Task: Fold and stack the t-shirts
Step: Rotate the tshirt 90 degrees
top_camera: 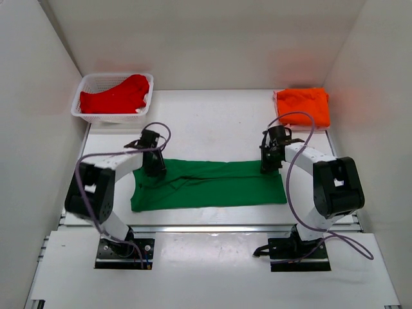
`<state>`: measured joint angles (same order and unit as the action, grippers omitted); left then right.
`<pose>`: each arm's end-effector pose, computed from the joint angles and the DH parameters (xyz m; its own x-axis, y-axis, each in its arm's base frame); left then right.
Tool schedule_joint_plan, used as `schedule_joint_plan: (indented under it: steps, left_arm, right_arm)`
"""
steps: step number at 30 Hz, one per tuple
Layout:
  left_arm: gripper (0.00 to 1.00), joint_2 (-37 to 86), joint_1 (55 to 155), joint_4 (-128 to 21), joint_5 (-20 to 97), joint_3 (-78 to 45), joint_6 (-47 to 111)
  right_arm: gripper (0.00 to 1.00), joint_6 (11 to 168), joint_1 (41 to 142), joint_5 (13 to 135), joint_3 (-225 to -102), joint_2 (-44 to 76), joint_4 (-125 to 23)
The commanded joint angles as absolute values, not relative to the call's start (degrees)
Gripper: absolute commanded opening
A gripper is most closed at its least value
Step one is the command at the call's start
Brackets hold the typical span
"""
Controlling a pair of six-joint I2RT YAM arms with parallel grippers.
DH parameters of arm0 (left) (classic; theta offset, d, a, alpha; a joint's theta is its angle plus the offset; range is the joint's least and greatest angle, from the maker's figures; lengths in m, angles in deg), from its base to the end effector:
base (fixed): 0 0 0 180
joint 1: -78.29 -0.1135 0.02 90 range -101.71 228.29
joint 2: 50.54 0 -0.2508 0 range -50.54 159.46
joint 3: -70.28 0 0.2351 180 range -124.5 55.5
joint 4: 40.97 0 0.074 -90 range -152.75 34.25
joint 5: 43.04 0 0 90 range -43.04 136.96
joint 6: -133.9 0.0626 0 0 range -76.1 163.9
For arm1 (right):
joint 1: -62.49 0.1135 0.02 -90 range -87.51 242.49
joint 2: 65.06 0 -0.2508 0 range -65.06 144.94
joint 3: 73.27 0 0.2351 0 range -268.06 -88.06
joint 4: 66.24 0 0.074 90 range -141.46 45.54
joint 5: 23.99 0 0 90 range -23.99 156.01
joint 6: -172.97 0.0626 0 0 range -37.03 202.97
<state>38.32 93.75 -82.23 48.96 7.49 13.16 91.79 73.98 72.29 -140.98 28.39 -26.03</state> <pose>0.2693 -0.0722 0.1349 -0.8939 -0.2828 -0.3477 -0.2368 0.9567 -0.1693 0.2950 0.0669 0.1373 -0.9214 -0.0318 -0.3874 -0.1016 0.9817 0.1612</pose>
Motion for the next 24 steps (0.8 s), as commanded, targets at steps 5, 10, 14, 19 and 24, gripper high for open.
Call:
schedule_joint_plan:
  steps: [5,10,14,19,24]
  left_arm:
    - [0.44,59.7,96.0,-86.9,51.1,-19.0,15.1]
    - [0.42,77.3,98.3,-97.7,49.6,-46.0,18.6]
    - [0.44,98.4,99.6,-113.0,47.2,-83.6,21.0]
    - [0.42,105.2,97.4,-108.1,38.5,-87.9,18.0]
    - [0.43,108.1,98.0,-105.9,34.8,-95.9,16.6]
  right_arm:
    - [0.05,101.8,78.1,70.5,-136.0,26.1,-21.7]
    - [0.01,109.9,82.6,72.3,-128.8,19.7,-23.2]
    - [0.0,118.2,86.7,70.7,-124.9,13.7,-24.8]
    - [0.01,125.0,92.9,71.3,-122.9,9.6,-32.4]
    - [0.02,125.0,103.9,73.0,-126.5,14.6,-36.3]
